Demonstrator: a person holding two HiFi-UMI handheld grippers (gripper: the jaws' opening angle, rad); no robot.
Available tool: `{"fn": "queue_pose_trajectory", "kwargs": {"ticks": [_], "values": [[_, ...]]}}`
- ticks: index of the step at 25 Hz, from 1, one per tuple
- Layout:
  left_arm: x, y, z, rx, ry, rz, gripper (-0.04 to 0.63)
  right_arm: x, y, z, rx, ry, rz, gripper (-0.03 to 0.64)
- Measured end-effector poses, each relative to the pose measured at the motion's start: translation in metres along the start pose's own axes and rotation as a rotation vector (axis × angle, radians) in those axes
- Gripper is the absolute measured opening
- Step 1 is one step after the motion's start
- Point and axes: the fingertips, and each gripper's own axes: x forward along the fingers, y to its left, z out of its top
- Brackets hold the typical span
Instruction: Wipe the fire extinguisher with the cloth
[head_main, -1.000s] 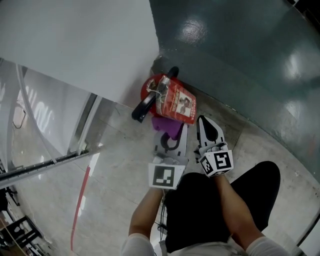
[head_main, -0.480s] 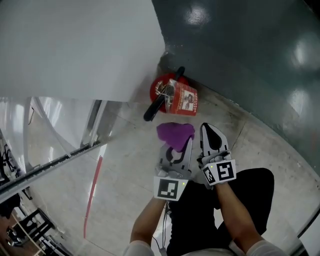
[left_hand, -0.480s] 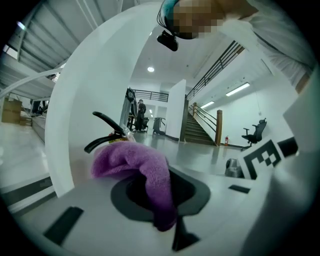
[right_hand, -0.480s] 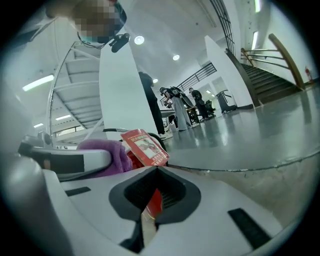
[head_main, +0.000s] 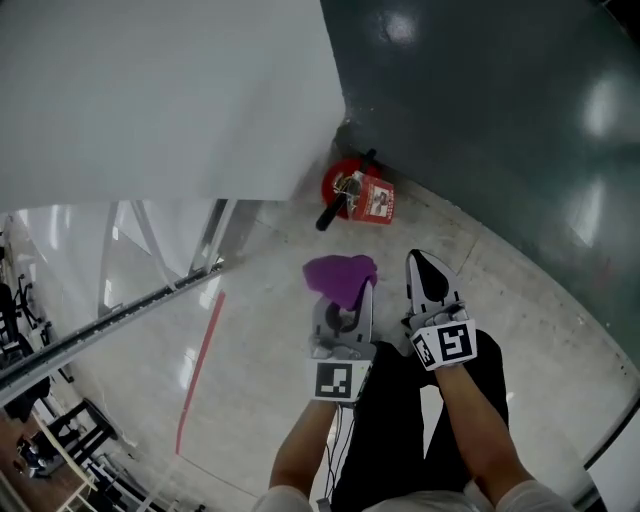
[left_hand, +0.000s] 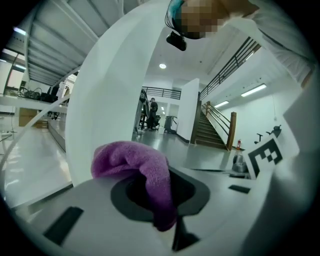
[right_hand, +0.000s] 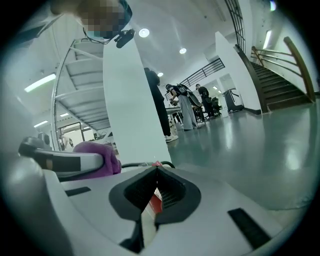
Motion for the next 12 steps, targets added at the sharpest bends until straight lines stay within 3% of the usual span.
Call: {"fn": "queue_pose_trajectory", "kwargs": {"ticks": [12], "values": [[-0.089,-0.049,0.224,-0.005,-0.045,0.074,0.058,-0.069,0.067,0.214,-0.032,-0.005,0.088,0.014]]}}
